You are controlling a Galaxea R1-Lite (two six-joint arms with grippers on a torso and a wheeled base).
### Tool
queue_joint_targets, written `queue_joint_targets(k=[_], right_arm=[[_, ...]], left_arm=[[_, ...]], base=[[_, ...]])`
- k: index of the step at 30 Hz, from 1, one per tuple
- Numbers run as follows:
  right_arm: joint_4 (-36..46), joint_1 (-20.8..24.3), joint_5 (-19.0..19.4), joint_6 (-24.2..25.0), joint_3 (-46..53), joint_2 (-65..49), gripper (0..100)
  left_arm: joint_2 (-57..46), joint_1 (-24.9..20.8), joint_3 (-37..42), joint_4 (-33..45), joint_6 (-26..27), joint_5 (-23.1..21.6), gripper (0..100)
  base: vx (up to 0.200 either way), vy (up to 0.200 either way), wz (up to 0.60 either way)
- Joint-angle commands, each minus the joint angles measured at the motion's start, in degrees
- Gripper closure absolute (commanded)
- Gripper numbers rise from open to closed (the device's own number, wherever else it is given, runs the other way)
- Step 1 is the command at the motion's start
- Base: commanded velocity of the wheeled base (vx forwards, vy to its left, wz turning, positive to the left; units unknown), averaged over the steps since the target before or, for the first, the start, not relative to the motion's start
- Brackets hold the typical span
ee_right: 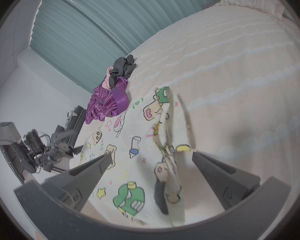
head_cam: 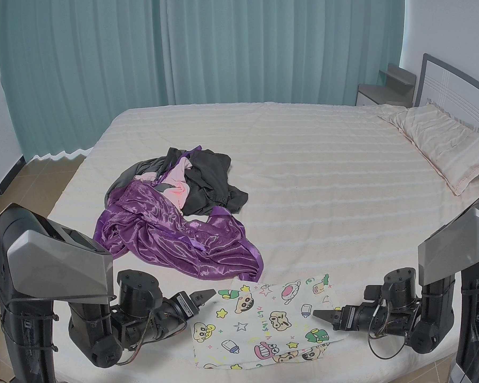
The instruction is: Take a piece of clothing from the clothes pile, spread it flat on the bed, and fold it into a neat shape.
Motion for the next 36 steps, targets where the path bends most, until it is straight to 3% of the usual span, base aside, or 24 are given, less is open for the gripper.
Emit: queue_joint_targets(k=[1, 6, 7, 15, 16, 26, 32, 36], right_arm=[[-0.8, -2.8, 0.8, -3.7, 4.2, -3.5, 0], [-0.8, -3.0, 5.4, -4.8, 7.0, -4.0, 0], [-0.8, -2.8, 7.8, -6.0, 8.2, -3.9, 0], [-0.8, -1.5, 8.4, -7.5, 7.9, -0.6, 0], [-0.8, -1.3, 8.3, -7.5, 7.8, -0.2, 100], [0.9, -1.7, 7.1, -8.3, 8.3, -2.9, 100], [12.7, -1.6, 7.5, -11.9, 8.3, -8.2, 100], [13.9, -1.6, 7.9, -13.7, 8.3, -8.0, 100]], left_arm=[[-0.7, 3.2, 4.0, -6.1, -2.2, -4.1, 0], [0.1, 3.3, 4.2, -8.1, -2.1, -4.0, 0], [0.2, 3.3, 4.1, -8.1, -2.1, -4.0, 0], [0.3, 3.2, 4.0, -8.1, -2.1, -4.0, 0], [0.3, 3.3, 4.0, -8.1, -2.1, -4.0, 0], [0.6, 3.3, 3.9, -8.1, -2.0, -4.0, 0], [0.7, 3.3, 3.9, -8.1, -2.0, -4.0, 0], [0.7, 3.2, 3.8, -8.1, -2.0, -4.0, 0]], base=[[0.000, 0.000, 0.00], [0.000, 0.000, 0.00], [0.000, 0.000, 0.00], [0.000, 0.000, 0.00], [0.000, 0.000, 0.00], [0.000, 0.000, 0.00], [0.000, 0.000, 0.00], [0.000, 0.000, 0.00]])
